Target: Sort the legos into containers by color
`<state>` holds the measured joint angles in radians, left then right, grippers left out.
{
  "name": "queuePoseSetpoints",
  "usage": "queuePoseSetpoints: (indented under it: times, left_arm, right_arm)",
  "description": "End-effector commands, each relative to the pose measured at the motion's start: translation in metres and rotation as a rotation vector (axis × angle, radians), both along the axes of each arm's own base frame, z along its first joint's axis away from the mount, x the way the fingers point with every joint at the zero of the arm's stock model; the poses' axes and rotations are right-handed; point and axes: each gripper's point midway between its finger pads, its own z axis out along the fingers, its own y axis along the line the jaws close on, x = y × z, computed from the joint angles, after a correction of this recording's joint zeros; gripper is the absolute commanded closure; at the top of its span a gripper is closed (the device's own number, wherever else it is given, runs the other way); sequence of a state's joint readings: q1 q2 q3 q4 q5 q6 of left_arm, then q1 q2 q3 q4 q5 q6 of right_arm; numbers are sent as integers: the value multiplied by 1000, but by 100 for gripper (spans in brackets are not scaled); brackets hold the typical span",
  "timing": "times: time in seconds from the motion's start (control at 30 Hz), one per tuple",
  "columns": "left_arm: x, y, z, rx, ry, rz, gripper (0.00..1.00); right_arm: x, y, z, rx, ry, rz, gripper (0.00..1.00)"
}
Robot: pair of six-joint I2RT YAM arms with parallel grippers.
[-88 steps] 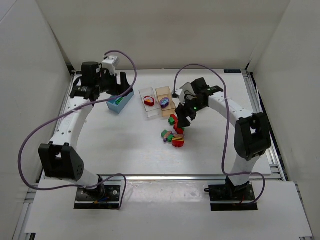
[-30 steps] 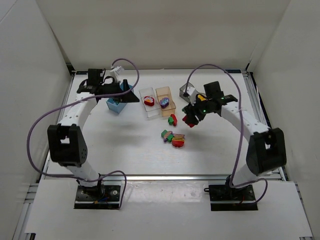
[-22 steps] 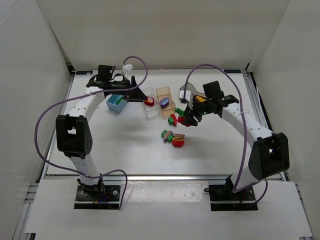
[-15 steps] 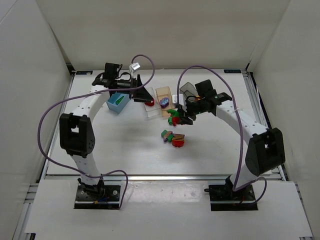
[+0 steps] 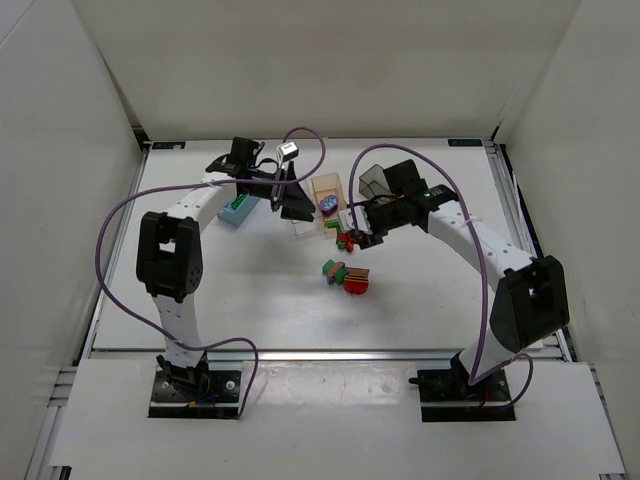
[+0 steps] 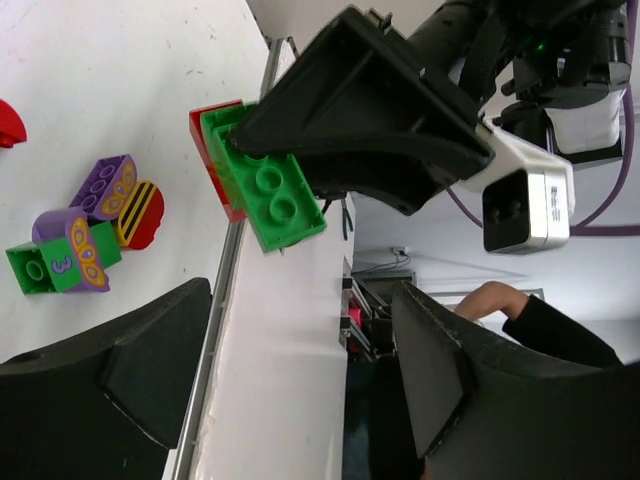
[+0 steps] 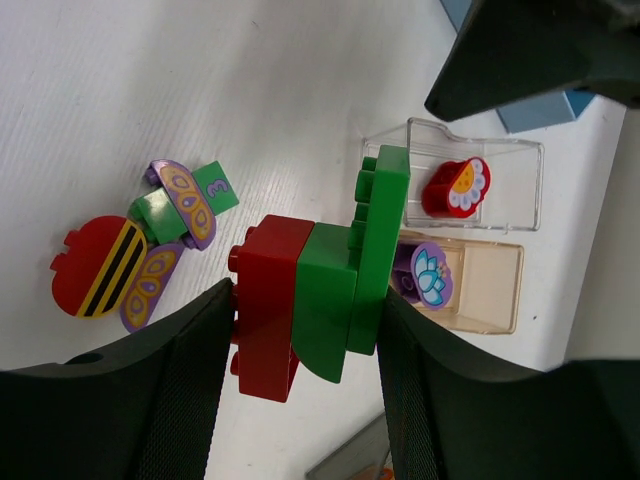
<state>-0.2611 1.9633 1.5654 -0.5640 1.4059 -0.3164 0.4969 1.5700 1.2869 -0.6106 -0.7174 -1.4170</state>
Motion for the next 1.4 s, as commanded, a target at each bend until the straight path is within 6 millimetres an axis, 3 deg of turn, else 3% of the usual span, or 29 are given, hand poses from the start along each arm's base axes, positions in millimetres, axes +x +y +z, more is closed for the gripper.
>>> queuePoseSetpoints:
  times: [0.0, 0.1, 0.13, 0.17, 0.6, 0.8, 0.87, 0.97, 1.07, 1.17, 1.2, 1.37]
  left_arm:
    - [-9, -8, 19, -32, -81, -52, 18]
    - [-20, -15, 14, 47, -96, -79, 19]
    - [-20, -16, 1, 99, -216, -102, 20]
    - [-33, -16, -6, 150, -165, -139, 21]
    - [-35, -13, -17, 254, -256, -176, 28]
    - [-38, -11, -19, 255, -249, -186, 47]
    - [-38, -12, -21, 261, -245, -190, 47]
    - [-41, -14, -22, 272, -265, -202, 41]
    - [-44, -16, -22, 282, -283, -214, 43]
    - [-44, -17, -23, 282, -272, -215, 54]
    - [-43, -17, -25, 287, -275, -214, 63]
    - [-36, -16, -20, 274, -330, -194, 80]
  right_arm:
    - [-6, 13, 34, 47, -130, 102, 98]
    - [-9, 18, 36, 39, -113, 120, 98]
    - [-10, 20, 38, 38, -108, 125, 98]
    - [-10, 23, 38, 35, -106, 134, 98]
    - [-8, 38, 34, 8, -109, 144, 98]
    - [-6, 40, 32, -2, -123, 148, 98]
    - [-8, 40, 30, -11, -120, 152, 98]
    - [-10, 42, 27, -23, -117, 164, 98]
    - [-11, 43, 27, -29, -115, 169, 98]
    - [-12, 45, 26, -33, -115, 174, 98]
    - [-13, 45, 25, -33, -107, 174, 98]
    - [-17, 42, 22, -38, -99, 161, 93]
